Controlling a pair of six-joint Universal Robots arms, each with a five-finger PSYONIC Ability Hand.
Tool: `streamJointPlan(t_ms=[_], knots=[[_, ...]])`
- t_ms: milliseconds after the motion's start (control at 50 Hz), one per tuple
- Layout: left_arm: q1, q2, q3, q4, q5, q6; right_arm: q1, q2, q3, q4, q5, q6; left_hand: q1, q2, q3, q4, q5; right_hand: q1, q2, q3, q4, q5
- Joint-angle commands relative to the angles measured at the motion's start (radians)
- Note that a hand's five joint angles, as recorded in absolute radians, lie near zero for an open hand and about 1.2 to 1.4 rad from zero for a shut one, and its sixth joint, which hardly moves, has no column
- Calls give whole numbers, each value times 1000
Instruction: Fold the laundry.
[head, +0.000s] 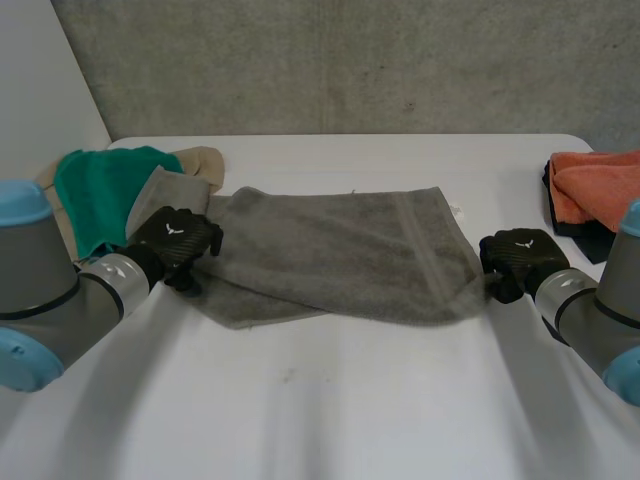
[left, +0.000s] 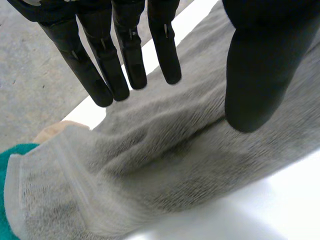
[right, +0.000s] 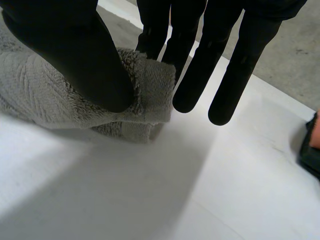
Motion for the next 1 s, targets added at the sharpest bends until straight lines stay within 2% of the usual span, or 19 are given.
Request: streamJointPlan(t_ms=[20, 80, 160, 240, 360, 460, 580, 660, 740, 760, 920, 1000], knots=[[-47, 96, -18, -187, -23, 11, -14, 6, -5, -16, -25, 29, 141, 157, 158, 154, 155, 266, 214, 207, 200, 230], [-65, 95, -23, -268, -23, 28, -22, 4, -6, -19, -27, 29, 235, 250, 252, 248, 249, 266, 214, 207, 200, 230], [-79, 81, -18, -283, -20, 57, -23, 10, -11, -20, -27, 26, 261, 277, 278, 274, 276, 266, 214, 207, 200, 230], [-90, 26, -6, -252, -24, 95, -19, 15, -11, -20, -28, 22, 250, 265, 267, 263, 264, 266, 214, 207, 200, 230], [-102, -63, 20, -189, -49, 130, -12, 18, -11, -20, -27, 11, 15, 31, 32, 28, 29, 266, 214, 207, 200, 230], [-121, -118, 46, -132, -106, 138, -12, 20, -11, -20, -28, 2, 9, 25, 26, 22, 23, 266, 214, 207, 200, 230], [-136, -155, 83, -85, -132, 143, -12, 21, -11, -20, -32, -1, 30, 45, 46, 42, 44, 266, 214, 207, 200, 230], [-140, -175, 115, -69, -136, 143, -9, 20, -8, -20, -35, -1, 147, 162, 164, 159, 161, 266, 214, 207, 200, 230], [-147, -187, 146, -59, -143, 140, -8, 15, -5, -20, -35, -3, 578, 593, 595, 590, 592, 266, 214, 207, 200, 230], [-151, -190, 157, -54, -147, 138, -6, 15, -3, -20, -35, -3, 741, 757, 758, 754, 756, 266, 214, 207, 200, 230], [-148, -207, 215, -48, -169, 141, 5, -16, 17, -20, -36, -3, 746, 761, 763, 758, 760, 266, 214, 207, 200, 230], [-136, -145, 212, -83, -164, 129, 9, -75, 20, -8, -36, -4, 746, 761, 763, 758, 760, 266, 214, 207, 200, 230]])
